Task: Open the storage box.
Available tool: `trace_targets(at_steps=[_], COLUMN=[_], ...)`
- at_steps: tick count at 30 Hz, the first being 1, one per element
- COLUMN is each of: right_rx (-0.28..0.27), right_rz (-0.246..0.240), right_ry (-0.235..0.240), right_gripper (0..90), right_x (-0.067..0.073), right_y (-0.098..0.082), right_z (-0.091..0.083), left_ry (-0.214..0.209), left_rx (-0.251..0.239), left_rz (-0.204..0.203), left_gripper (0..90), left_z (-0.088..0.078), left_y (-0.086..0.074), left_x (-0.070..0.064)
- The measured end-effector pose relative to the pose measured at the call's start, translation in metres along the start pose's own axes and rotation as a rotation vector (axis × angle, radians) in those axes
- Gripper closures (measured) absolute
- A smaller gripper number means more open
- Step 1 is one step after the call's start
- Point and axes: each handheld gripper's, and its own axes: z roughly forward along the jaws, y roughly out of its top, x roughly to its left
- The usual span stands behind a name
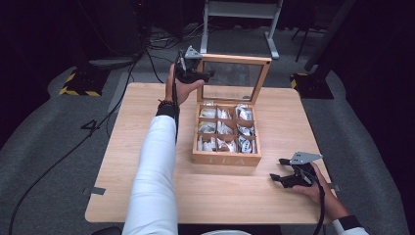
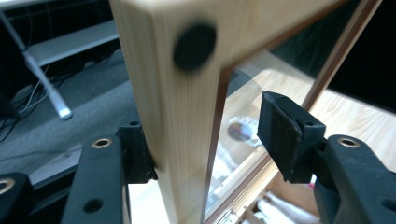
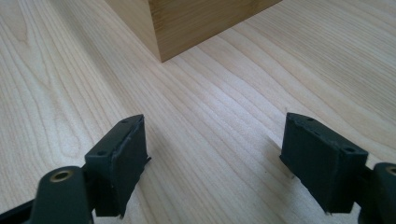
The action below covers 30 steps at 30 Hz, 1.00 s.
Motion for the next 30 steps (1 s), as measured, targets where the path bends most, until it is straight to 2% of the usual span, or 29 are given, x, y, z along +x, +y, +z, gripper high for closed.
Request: trace_targets(at_steps=[1,6,9,22,27,30], right_rx=[0.0,-0.001,-0.001,0.0,0.0,0.0], right_rz=[0.0,-0.002,-0.002,-0.001,0.001,0.0], right_ry=[0.0,-0.001,-0.001,0.0,0.001,0.001], right_gripper=[22.1,22.1,22.1,22.1,22.1,22.1], right_x=[0.0,0.0,0.0,0.0,0.0,0.0], right_y=[0.0,0.0,0.0,0.0,0.0,0.0], right_z=[0.0,0.0,0.0,0.0,0.0,0.0], left_ry=[-0.002,0.012,0.012,0.008,0.015,0.024], left_rx=[0.0,0.016,0.009,0.021,0.069,0.079], left_rz=[-0.014,-0.031,-0.047,-0.073,-0.075,-0.089], left_gripper=[43.4,43.6,43.5,42.8,43.0,42.1], left_z=[0.001,0.009,0.012,0.023,0.031,0.036], left_y=[-0.001,-0.007,-0.009,-0.024,-0.034,-0.042], left_x=[0.002,0.005,0.006,0.01,0.012,0.014])
